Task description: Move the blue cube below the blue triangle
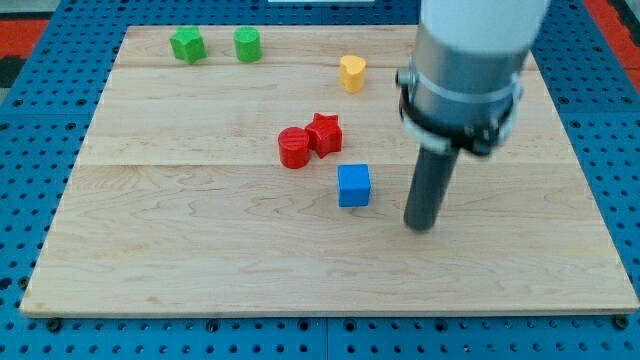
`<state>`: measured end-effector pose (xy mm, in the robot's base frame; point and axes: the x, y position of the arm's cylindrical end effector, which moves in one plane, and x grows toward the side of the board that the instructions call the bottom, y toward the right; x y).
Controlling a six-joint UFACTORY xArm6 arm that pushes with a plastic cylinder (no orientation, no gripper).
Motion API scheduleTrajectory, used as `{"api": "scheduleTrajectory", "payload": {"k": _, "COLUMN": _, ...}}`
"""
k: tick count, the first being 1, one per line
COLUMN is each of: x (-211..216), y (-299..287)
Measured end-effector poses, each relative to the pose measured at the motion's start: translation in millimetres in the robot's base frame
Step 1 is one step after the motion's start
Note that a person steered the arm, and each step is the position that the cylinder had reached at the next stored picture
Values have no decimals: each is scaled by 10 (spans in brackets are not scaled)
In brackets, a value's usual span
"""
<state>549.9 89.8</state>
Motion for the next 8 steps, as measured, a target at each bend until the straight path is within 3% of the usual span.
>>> {"api": "scheduleTrajectory", "payload": {"k": 1, "x": 69, "y": -983}}
{"api": "scheduleTrajectory", "payload": {"k": 2, "x": -353, "y": -887}}
{"api": "scheduleTrajectory", "payload": {"k": 4, "x": -1087, "y": -161}}
{"api": "scheduleTrajectory", "payload": {"k": 6, "x": -1520, "y": -565}}
{"api": "scheduleTrajectory", "payload": {"k": 8, "x": -1687, "y": 424}}
